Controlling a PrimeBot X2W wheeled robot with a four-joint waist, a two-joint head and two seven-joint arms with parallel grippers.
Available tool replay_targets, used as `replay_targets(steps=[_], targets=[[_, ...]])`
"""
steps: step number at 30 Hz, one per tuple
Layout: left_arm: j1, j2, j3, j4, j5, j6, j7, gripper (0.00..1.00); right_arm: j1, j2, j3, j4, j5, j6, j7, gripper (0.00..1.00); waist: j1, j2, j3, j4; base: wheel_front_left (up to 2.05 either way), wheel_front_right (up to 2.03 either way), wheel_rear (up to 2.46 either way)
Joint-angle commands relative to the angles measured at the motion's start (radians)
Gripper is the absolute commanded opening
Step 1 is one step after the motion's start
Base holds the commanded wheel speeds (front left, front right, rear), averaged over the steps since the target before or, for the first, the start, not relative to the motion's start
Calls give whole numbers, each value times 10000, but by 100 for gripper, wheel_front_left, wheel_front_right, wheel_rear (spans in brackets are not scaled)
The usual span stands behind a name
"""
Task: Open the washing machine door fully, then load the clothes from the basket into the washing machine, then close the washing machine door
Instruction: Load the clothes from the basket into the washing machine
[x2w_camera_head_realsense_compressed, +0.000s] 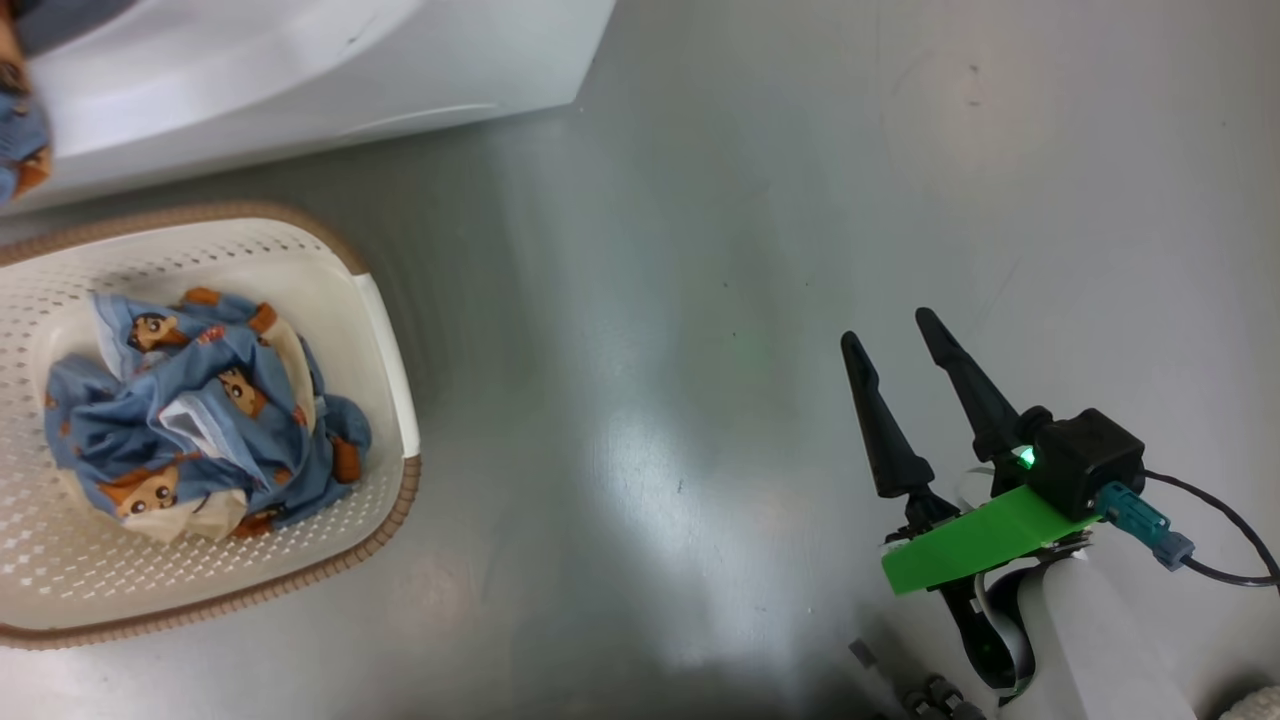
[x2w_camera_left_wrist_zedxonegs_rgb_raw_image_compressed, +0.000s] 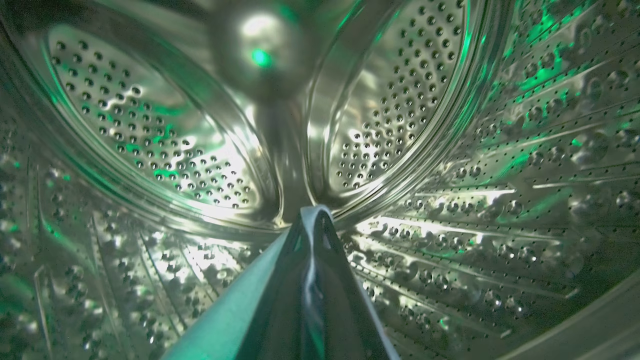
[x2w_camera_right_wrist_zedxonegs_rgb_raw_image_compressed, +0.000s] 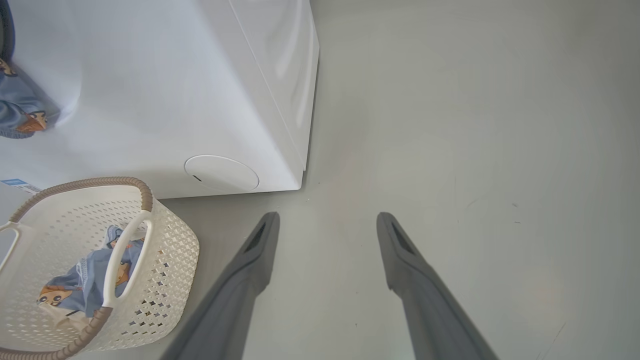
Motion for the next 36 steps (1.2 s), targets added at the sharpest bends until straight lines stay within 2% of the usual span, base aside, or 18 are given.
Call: replay_targets(steps=[1,4,7,12,13,14,26,36], targets=[[-273,704,89,-637,116,-29,-145,0,191,13,309,-158,157,16,-48,100,0,0,105,-61,0,0,0],[-153,921,463,-2248,589,-29,-170,0,96,13,385,-169,238,16,-48,100,0,0,225,-119,0,0,0],[380,888,1015,-3445,1040,-29,-173,0,11,13,418,-159,285,16,-48,100,0,0,255,-150,0,0,0],[1175,672,1449,-3705,1323,-29,-175,0,-50,13,424,-64,315,16,-48,100,0,0,171,-137,0,0,0],[1268,610,1456,-3519,1273,-29,-176,13,-49,13,410,-39,315,16,-48,100,0,0,139,-116,0,0,0],[1310,582,1455,-3344,1260,-29,-176,100,-51,13,397,-17,315,16,-48,100,0,0,119,-97,0,0,0],[1383,312,812,-1898,711,-29,-177,100,-157,13,144,144,237,16,-48,100,0,0,-358,308,0,0,0],[2247,-29,708,-2347,261,-29,-177,100,-198,13,-194,224,60,16,-48,100,0,0,-815,751,0,0,0]])
